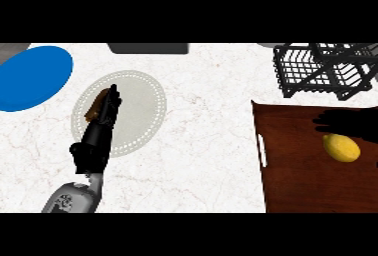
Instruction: Pick the lemon from the tray and place it in the tiered basket
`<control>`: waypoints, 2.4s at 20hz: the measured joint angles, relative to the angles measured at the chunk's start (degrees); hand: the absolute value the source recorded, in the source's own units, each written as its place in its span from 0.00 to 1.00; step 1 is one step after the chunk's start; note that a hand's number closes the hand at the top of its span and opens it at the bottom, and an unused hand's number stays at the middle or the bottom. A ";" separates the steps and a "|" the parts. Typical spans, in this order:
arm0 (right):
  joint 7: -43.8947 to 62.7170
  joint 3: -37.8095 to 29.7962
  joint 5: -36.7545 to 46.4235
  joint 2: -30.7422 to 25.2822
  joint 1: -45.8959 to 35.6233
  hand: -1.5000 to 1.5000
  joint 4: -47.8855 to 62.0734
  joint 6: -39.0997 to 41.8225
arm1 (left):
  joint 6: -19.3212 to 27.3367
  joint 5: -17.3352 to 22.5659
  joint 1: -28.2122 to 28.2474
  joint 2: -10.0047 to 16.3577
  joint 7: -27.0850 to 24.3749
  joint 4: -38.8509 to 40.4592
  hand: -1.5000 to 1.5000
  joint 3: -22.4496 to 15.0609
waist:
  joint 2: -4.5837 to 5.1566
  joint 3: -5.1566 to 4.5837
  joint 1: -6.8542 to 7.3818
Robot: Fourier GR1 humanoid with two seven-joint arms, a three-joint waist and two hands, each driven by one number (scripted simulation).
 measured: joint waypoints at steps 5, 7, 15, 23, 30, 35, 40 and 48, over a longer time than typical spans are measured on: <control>-0.91 0.41 -0.35 0.77 0.38 0.00 2.90 -0.89 | -0.26 -0.42 -0.10 -0.81 -0.02 0.59 0.50 0.49 | 0.06 0.00 -0.09; -0.65 0.56 -0.69 2.03 0.65 0.00 3.34 -1.01 | -0.16 -0.77 -0.02 -1.10 0.01 0.39 0.50 0.60 | 0.04 0.00 -0.12; -1.39 -1.66 -2.86 5.53 0.91 1.00 4.25 -4.75 | -1.16 -1.14 0.69 -1.25 -0.79 0.70 0.50 1.63 | -0.08 -0.11 -0.23; 27.47 -3.53 2.13 10.64 -1.91 1.00 6.03 -2.26 | -0.89 -1.94 0.65 -1.84 -0.48 1.04 0.50 1.62 | -0.92 -0.92 -0.89; 60.79 -4.27 6.80 19.26 -5.55 1.00 3.52 2.58 | -0.78 -2.08 0.47 -1.70 -0.40 1.67 0.50 2.14 | -1.37 -1.13 -1.58; 80.36 -5.15 8.97 24.92 -8.23 1.00 -5.27 5.55 | -1.16 -1.66 1.43 -1.28 -0.71 1.36 0.50 2.88 | -1.32 -0.56 -2.14; 93.80 -7.59 9.16 25.68 -11.09 1.00 -18.92 11.63 | -1.13 -1.76 1.80 -1.34 -0.51 0.93 0.50 3.17 | -1.33 -0.28 -2.69; 107.45 -15.60 4.60 23.42 -17.36 1.00 -40.94 27.39 | -1.86 -1.65 2.19 -1.48 -0.79 0.74 0.50 3.59 | -0.99 -0.13 -2.36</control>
